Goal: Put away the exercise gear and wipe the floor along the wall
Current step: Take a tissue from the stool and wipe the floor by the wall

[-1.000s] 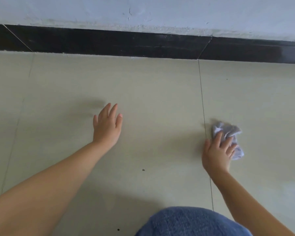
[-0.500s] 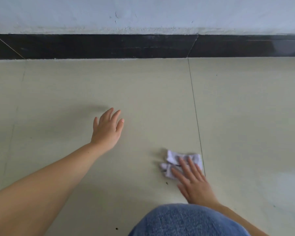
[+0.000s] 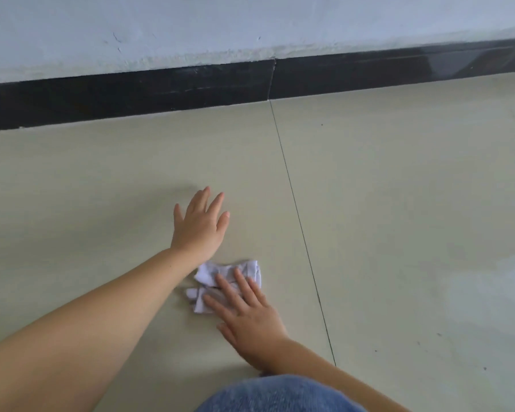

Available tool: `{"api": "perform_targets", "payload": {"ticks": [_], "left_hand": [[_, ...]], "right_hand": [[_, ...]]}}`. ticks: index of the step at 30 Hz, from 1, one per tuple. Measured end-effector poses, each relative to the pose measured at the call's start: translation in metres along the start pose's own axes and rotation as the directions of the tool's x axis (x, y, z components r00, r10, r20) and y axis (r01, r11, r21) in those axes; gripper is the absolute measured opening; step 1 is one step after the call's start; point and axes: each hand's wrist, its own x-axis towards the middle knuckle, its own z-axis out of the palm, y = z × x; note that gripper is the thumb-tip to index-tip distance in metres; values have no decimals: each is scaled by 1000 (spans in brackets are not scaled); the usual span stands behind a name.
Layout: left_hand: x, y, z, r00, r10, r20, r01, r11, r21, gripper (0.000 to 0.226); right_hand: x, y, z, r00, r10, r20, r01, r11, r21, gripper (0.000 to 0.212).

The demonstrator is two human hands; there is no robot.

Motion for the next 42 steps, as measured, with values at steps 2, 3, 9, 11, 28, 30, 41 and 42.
{"api": "perform_targets", "payload": {"ticks": [2,3,9,11,28,30,41,42], "left_hand": [[1,-4,3,998,-29,57,27,999,47,50],[0,-6,5,996,-32,81,25,996,84,51],[0,0,15,994,-25,106,-3,967,256,62],[-2,4,18,991,-48,123,11,960,280,63],[4,-4,14,966,-58,254,-9,967,256,75],[4,-5,14,963,-62,262,-7,966,257,75],[3,-2,12,965,-67,255,1,969,248,75],[3,-2,12,967,-63,248,0,969,248,75]], "right_hand": [[-21,56,-2,1000,-14,12,14,1000,-26,48],[-34,92,-4,998,60,-10,-60,997,-38,48],[-82,272,-54,424,904,-56,-855,419,305,56],[-55,259,-61,322,946,-26,-904,316,287,53],[38,293,-75,732,657,-180,-637,754,163,68],[37,296,-83,567,818,-100,-762,567,314,63],[135,124,-59,994,-44,-104,57,991,117,48],[138,137,-61,993,-70,-100,77,995,69,49]]}}
